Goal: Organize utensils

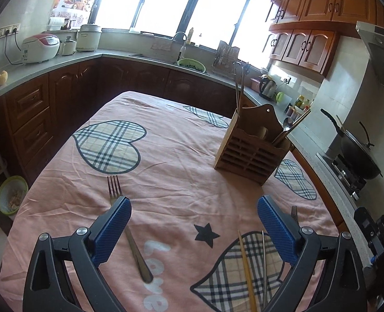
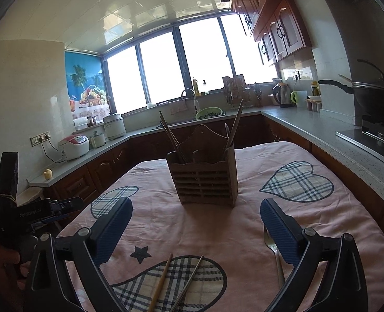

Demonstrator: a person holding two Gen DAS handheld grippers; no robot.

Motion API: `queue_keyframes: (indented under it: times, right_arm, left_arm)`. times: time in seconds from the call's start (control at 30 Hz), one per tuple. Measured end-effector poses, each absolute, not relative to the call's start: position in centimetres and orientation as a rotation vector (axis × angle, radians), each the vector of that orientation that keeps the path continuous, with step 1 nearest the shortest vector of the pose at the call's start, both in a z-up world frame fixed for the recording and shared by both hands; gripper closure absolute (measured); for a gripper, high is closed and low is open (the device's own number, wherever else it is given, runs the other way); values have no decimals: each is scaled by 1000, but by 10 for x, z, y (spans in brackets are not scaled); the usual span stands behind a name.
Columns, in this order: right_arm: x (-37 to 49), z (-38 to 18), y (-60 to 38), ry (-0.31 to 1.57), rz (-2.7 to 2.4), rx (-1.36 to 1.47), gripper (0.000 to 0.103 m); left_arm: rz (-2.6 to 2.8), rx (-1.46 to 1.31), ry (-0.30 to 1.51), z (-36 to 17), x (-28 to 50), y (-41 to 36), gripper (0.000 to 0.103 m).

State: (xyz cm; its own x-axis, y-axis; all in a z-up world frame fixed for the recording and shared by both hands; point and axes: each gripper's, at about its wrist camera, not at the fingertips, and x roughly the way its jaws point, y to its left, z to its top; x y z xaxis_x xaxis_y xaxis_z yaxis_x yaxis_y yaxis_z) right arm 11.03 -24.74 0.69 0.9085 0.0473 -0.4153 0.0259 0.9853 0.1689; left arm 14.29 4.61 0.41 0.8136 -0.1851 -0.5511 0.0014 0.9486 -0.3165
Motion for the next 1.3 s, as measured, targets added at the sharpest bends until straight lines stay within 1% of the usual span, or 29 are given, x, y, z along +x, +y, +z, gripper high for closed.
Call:
queue_keyframes:
  times: [0.37,0.43,0.5,0.57,0.7,0.8,1.0,1.13,1.3]
  right_arm:
    - [67,20,-237,370,21,157,2]
    - [59,28,-232,349,40,145,2]
    - [53,40,-228,337,55,119,2]
    - [47,56,-224,327,66,78,0]
    - [32,75,-225,282,66,56,0]
    - [26,65,-230,267,52,83,0]
    - [24,17,-228,252,5,77,0]
    - [23,-9,-228,259,-12,97,0]
    - [25,-20,-230,289,-16,105,0]
  left_arm:
    - [-116,-191,502,23,79,25,4]
    - [-133,-174,490,31,69,21,4]
    - [-153,-161,465,41,59,20,1]
    - [-147,-132,430,49,47,19,1]
    - [-94,-89,397,42,32,15,1]
    - [-80,-107,391,27,31,13,1]
    - [-17,-44,380,-2,33,-2,1]
    - [1,-10,383,-11,33,-12,1]
    - [6,3,395,-16,33,-15,1]
